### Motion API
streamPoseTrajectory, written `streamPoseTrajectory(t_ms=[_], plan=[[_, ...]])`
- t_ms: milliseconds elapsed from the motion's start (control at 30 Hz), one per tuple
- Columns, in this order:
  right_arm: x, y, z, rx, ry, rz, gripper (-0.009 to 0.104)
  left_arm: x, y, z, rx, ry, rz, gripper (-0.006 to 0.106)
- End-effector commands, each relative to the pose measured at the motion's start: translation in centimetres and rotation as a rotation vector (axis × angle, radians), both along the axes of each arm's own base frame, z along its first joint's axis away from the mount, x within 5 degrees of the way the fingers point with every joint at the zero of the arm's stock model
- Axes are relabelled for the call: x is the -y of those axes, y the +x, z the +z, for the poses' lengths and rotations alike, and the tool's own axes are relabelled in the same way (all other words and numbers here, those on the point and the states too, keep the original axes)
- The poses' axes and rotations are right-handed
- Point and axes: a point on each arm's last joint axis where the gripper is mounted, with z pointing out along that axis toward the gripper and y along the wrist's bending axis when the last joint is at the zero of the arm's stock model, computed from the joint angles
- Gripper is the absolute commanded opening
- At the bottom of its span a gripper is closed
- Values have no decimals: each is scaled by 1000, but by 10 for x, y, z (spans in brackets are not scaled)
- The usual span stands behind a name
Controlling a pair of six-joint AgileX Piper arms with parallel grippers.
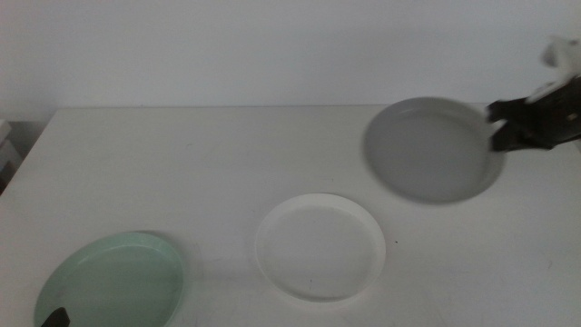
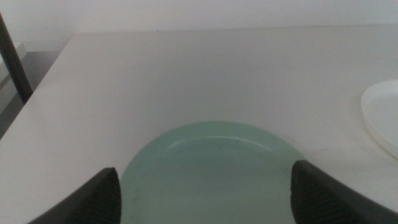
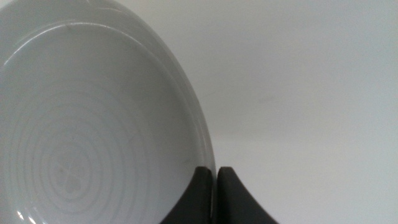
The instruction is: Stack the three bowls on top of each other.
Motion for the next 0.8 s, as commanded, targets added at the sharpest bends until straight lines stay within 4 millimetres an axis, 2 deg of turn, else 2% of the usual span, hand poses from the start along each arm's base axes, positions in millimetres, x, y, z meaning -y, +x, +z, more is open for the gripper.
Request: streamPoseTrajectory(t_ms=[0, 167, 267, 567, 767], plan=[[-27, -14, 24, 103, 33, 26, -1, -1, 0, 9, 94, -20, 15, 102], [-80, -33, 5, 72, 39, 152, -1, -1, 0, 9, 94, -20, 15, 102], [-105, -40, -4, 96, 36, 198, -1, -1, 0, 9, 94, -20, 15, 102], [-144, -38, -34, 94, 33, 242, -1, -1, 0, 9, 94, -20, 15, 102], [-151, -34, -55, 41, 19, 250, -1, -1, 0, 9, 94, -20, 15, 102]])
